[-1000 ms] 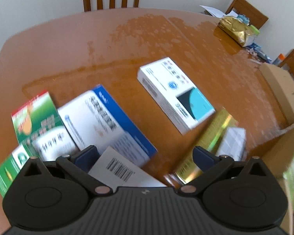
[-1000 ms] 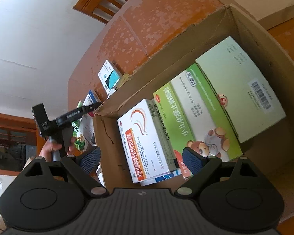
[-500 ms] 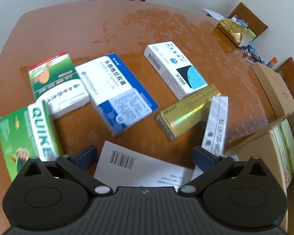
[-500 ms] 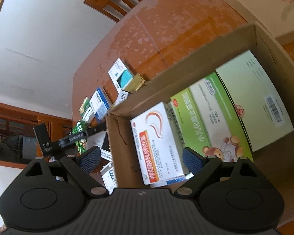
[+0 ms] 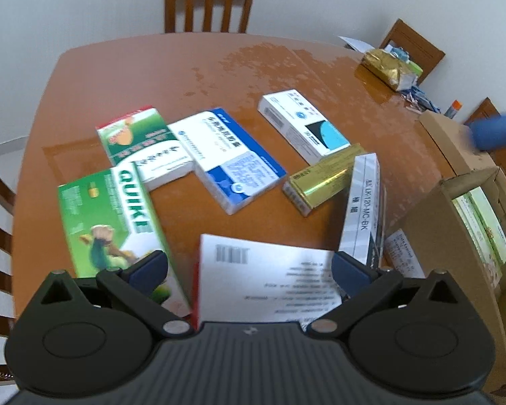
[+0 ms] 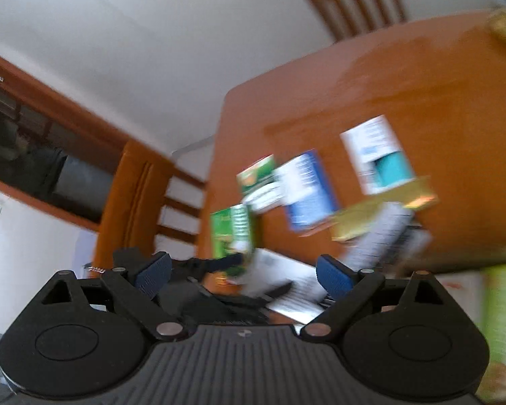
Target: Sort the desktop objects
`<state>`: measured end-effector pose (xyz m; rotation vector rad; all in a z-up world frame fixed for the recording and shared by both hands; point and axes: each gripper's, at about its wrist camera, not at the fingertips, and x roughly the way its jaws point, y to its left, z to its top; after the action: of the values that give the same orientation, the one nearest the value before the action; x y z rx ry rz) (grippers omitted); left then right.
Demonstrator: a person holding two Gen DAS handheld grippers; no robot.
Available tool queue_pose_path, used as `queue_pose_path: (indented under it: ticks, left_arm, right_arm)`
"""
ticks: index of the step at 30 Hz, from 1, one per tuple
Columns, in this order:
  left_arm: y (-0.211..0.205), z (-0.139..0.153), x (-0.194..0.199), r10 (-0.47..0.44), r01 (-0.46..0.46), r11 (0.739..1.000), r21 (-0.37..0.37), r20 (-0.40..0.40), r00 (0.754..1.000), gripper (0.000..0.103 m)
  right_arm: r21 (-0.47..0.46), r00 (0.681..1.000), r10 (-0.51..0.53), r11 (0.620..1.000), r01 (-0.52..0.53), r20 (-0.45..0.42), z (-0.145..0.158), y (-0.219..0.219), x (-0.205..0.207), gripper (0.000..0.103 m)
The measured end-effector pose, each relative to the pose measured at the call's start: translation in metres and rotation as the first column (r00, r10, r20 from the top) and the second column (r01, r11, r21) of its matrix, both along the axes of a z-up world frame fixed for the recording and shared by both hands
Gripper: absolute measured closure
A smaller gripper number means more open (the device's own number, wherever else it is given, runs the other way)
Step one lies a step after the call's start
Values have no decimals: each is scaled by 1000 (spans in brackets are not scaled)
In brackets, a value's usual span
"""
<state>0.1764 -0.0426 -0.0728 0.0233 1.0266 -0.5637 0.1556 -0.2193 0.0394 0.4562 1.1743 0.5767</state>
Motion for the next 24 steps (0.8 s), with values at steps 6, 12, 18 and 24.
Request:
queue_pose_path:
  ticks: [6,12,18,24]
  left_arm:
    - [38,1,-29,53,-53,997,-46,-6,999,0]
    - [51,-14,-53,69,-72,995,-69,-47,996,0]
    - [65,-22,-66,94,-98,992,-74,-60,994,0]
    - [83,-25,-83,119,-125,989,-73,-81,990,0]
  right_arm:
    - [-63,993,32,997,-39,-116,-53,68,46,7]
    - [-193,973,-36,981,-9,-227,-114,90,66,7]
    - [-222,962,30,970,-94,-272,-123,104,50,7]
    - [-382,911,395,829,-408,-116,-98,134,30,7]
